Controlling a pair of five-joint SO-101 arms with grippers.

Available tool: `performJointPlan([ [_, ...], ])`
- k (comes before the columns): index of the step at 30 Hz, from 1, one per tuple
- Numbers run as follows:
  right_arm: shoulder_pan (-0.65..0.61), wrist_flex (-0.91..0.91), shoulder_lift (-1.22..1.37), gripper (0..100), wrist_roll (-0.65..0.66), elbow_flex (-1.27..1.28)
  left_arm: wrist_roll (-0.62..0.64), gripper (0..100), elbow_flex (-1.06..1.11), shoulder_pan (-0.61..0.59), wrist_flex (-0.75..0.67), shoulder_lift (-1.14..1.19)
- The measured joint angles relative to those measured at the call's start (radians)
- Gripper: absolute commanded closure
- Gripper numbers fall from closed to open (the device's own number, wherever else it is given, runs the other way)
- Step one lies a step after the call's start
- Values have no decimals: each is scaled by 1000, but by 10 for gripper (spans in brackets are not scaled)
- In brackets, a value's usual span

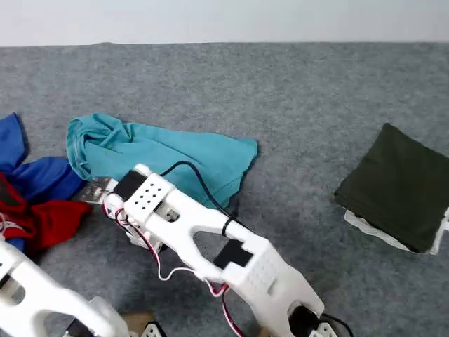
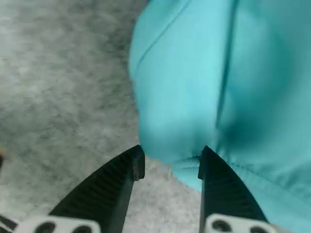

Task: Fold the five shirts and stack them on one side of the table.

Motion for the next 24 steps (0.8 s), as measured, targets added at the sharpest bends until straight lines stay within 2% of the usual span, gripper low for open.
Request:
performJointPlan([
  [2,9,5,51,861,8,-18,0,779,0,0,0,0],
  [5,61,15,100,998,41,-78,0,779,0,0,0,0],
  [7,115,41,129,969,63,-132,0,779,0,0,0,0],
  [10,190,130,146,986,77,-196,0,779,0,0,0,0],
  [14,278,140,132,989,84,-232,0,779,0,0,0,0],
  [20,345,140,-52,989,130,-232,0,779,0,14,0,0],
  [24,433,140,-201,989,130,-232,0,779,0,29,0,0],
])
